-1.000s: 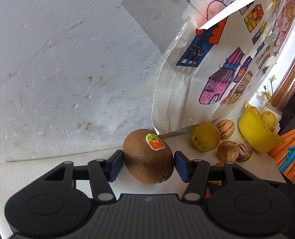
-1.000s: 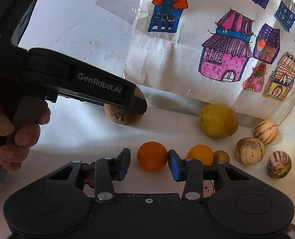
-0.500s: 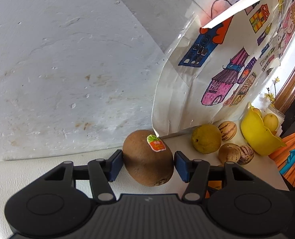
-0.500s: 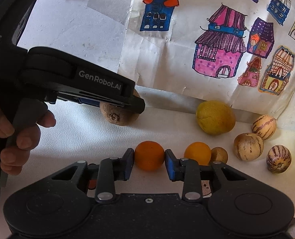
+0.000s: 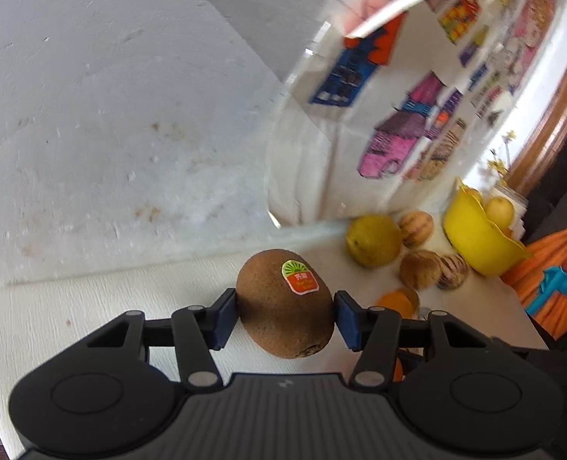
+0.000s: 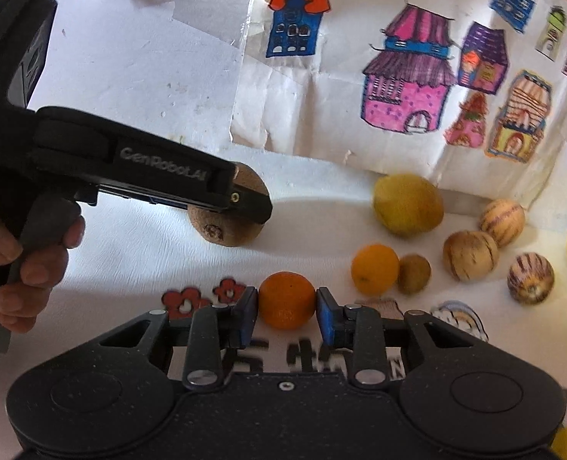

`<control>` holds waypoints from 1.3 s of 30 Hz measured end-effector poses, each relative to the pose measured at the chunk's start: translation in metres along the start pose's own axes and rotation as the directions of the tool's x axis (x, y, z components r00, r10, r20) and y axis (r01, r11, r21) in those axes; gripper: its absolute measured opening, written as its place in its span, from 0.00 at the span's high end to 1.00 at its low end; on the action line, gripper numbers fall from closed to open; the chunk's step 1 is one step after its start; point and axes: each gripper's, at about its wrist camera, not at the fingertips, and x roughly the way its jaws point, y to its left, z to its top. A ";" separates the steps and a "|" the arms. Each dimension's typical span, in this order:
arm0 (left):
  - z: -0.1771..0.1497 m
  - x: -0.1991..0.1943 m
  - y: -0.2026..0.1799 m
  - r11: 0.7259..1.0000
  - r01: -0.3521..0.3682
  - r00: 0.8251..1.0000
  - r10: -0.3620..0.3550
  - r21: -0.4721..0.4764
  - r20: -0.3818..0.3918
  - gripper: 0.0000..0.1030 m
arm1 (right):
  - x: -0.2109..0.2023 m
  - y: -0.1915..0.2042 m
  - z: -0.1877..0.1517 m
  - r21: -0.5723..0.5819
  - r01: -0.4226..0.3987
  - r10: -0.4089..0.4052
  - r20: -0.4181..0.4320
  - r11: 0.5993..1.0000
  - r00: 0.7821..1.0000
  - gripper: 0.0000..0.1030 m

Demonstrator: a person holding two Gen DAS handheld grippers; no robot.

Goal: Organize fruits
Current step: 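Carry the kiwi and orange to the metal tray and release both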

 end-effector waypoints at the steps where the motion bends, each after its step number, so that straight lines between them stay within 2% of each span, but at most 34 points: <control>1: -0.002 -0.002 -0.002 1.000 0.007 1.000 -0.007 0.009 -0.009 0.44 | -0.004 -0.001 -0.003 0.005 0.002 -0.002 0.001 1.000 1.000 0.67; 5: -0.012 -0.006 -0.017 0.998 0.057 0.996 -0.054 0.036 -0.067 0.44 | -0.026 -0.009 -0.018 0.044 0.017 -0.017 0.014 0.999 1.000 0.67; 9: -0.023 -0.012 -0.037 0.993 0.099 0.991 -0.093 0.066 -0.092 0.44 | -0.053 -0.016 -0.035 0.085 0.047 -0.051 0.038 0.995 0.998 0.67; 14: -0.033 -0.018 -0.068 0.984 0.138 0.986 -0.127 0.109 -0.107 0.44 | -0.096 -0.030 -0.065 0.141 0.108 -0.119 0.069 0.984 0.990 0.67; 21: -0.049 -0.023 -0.121 0.963 0.203 0.975 -0.183 0.178 -0.124 0.44 | -0.143 -0.059 -0.109 0.202 0.228 -0.244 0.058 0.952 0.968 0.67; 25: -0.064 -0.023 -0.156 0.943 0.249 0.964 -0.220 0.222 -0.150 0.44 | -0.157 -0.082 -0.132 0.245 0.288 -0.307 0.042 0.926 0.951 0.67; 31: -0.092 -0.018 -0.201 0.912 0.290 0.949 -0.234 0.291 -0.210 0.44 | -0.162 -0.119 -0.155 0.264 0.362 -0.381 0.021 0.894 0.924 0.67; 39: -0.120 -0.007 -0.238 0.884 0.300 0.945 -0.224 0.360 -0.237 0.44 | -0.152 -0.159 -0.170 0.304 0.376 -0.397 0.005 0.875 0.918 0.67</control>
